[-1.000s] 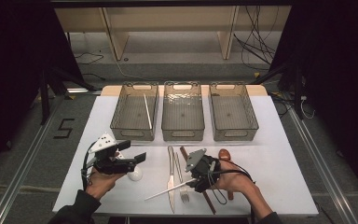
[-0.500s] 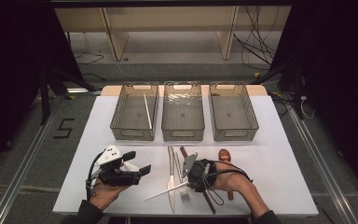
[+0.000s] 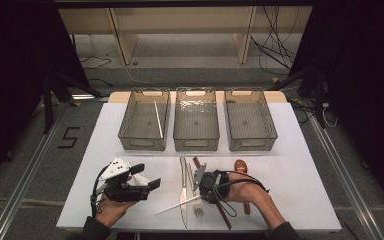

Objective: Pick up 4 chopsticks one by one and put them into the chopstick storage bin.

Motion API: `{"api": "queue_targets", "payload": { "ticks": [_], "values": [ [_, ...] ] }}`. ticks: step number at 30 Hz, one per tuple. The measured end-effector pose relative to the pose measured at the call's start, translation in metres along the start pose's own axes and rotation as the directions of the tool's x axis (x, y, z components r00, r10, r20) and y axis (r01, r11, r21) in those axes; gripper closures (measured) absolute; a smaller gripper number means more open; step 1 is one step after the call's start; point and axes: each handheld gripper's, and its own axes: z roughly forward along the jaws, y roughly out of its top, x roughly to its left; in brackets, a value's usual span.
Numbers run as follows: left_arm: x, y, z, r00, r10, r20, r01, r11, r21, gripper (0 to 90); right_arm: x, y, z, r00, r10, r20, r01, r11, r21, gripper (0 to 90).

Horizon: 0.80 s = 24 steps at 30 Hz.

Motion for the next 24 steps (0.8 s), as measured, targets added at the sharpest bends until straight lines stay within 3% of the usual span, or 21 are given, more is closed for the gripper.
{"api": "queue_targets", "payload": {
  "ticks": [10, 16, 24],
  "values": [
    [-0.0017, -0.0010, 0.0030, 1.0000, 0.008, 0.000, -0.008, 0.9999, 0.007, 16.7, 0.0019, 0.0061, 0.0017, 0.9996, -0.028, -0.007, 0.028, 0.999, 0.035, 74.7],
    [-0.0031, -0.0013, 0.0041, 1.0000, 0.008, 0.003, -0.008, 0.9999, 0.008, 16.7, 0.0052, 0.0093, 0.0010, 0.9967, -0.081, -0.006, 0.081, 0.995, 0.066, 79.8],
    [-0.0033, -0.0015, 0.0046, 0.9999, 0.010, 0.004, -0.010, 0.9999, 0.009, 16.7, 0.0059, 0.0088, 0.0013, 0.9943, -0.107, -0.008, 0.107, 0.992, 0.060, 84.0]
  ]
}}
